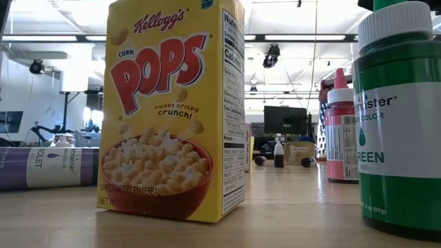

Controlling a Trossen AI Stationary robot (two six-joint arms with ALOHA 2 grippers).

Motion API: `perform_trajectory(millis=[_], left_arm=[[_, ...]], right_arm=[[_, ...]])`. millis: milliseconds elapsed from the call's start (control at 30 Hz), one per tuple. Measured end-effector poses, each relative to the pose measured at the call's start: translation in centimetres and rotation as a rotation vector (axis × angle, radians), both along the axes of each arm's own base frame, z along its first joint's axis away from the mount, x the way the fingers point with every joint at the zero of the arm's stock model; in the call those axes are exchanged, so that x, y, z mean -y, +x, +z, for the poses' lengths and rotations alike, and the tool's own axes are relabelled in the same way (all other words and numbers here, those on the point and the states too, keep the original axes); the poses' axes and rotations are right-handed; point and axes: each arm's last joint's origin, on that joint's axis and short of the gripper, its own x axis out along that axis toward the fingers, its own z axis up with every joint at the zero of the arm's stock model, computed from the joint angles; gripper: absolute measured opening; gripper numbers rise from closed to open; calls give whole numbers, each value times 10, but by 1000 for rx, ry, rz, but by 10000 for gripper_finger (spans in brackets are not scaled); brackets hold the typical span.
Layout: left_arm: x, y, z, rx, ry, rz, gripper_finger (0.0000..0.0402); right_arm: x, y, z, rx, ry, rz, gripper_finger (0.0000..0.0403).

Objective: Pick & Place Kitchen Items
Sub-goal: Put the red cereal box into the blue bin

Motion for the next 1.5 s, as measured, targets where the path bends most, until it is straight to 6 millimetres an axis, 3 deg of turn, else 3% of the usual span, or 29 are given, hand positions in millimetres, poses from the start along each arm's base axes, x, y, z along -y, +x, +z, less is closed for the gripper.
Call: perform_trajectory(millis=[267,533,633,867,1133,1333,1500], left_arm=[[-1,1,-18,-49,-25,-14,243],[-2,7,-53,-136,-13,-129,243],[1,10,-62,-143,5,-259,243],[24,30,-73,10,28,-681,243],[71,59,-81,-20,276,-1099,243],[87,66,-85,-69,316,-1149,243],[87,64,-107,-81,281,-1159,243]], right_arm=[[0,0,0,0,0,0,8],[0,0,0,-1,-1,-1,8],[0,0,0,0,-1,0,8],[0,0,0,0,0,-1,8],[0,0,0,-1,-1,0,8],[0,0,0,0,0,0,8],[0,0,0,-1,0,0,8]])
